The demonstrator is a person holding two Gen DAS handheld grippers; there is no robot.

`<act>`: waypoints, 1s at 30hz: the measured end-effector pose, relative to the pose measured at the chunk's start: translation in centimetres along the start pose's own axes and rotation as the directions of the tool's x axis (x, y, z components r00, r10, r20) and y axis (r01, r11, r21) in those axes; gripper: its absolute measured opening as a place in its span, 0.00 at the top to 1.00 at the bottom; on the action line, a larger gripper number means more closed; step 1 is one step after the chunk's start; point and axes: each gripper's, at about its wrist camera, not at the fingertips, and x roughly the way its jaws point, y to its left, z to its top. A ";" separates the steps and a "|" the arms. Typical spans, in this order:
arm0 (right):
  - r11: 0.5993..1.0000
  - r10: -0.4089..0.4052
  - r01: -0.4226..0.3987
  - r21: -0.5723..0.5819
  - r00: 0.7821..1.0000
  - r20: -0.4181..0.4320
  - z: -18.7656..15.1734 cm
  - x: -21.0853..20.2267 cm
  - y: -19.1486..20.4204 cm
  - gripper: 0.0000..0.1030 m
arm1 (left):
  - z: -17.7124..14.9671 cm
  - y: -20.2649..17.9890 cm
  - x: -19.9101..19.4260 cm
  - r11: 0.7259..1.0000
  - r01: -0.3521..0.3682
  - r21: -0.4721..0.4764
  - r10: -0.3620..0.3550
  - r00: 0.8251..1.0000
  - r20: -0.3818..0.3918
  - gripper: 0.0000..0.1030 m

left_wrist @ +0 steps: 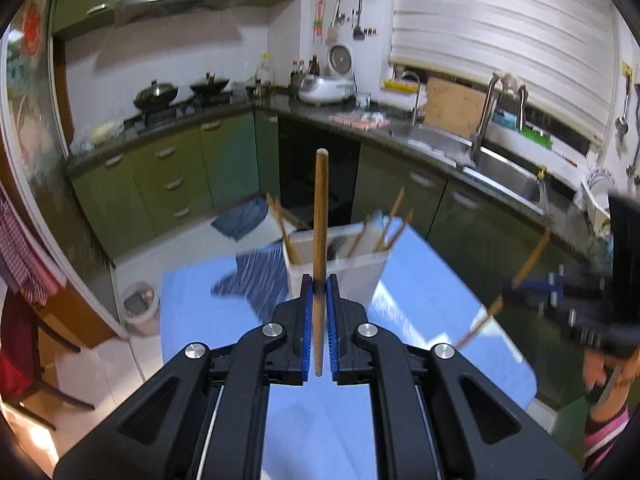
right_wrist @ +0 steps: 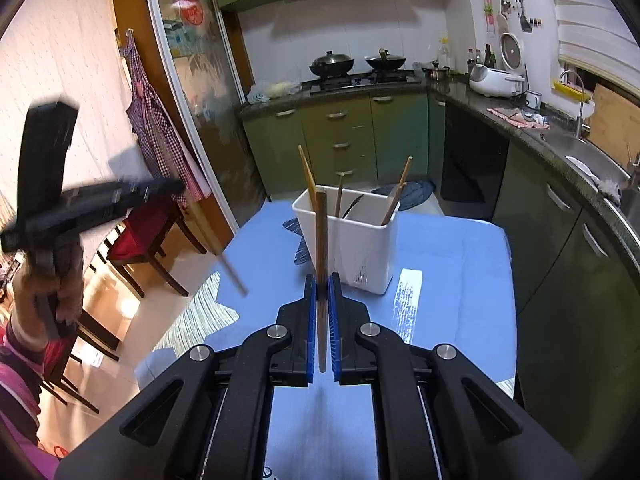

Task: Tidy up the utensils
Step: 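Carry the chopsticks over the caddy and release them inside with both tools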

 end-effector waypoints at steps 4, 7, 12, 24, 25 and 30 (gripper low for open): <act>1.000 -0.004 0.005 0.026 1.000 -0.015 -0.3 0.2 -1.5 0.93 | 4.0 -0.3 1.2 1.000 -0.007 -0.005 0.007 0.999 0.043 0.93; 0.999 -0.006 0.007 0.052 1.000 -0.026 -0.8 0.5 -2.9 0.93 | 6.4 -0.7 2.2 1.000 -0.016 -0.006 0.016 0.997 0.076 0.94; 0.996 -0.012 0.015 0.090 0.999 -0.042 -1.7 1.0 -4.8 0.93 | 8.9 -1.3 5.7 0.998 -0.055 0.000 0.055 0.994 0.092 0.93; 0.995 -0.023 0.021 0.093 0.999 0.028 0.6 -1.3 -5.4 0.93 | 5.3 -0.8 14.2 0.997 -0.081 -0.016 0.079 0.992 -0.103 0.88; 0.996 -0.021 0.017 0.087 0.999 0.044 1.5 -1.5 -5.0 0.93 | 4.7 -0.6 14.2 0.997 -0.078 -0.019 0.075 0.991 -0.113 0.79; 0.997 0.000 -0.008 0.077 0.995 0.105 6.0 -2.0 -3.6 0.93 | 3.2 0.1 12.2 0.998 -0.036 -0.044 0.031 0.993 -0.112 0.52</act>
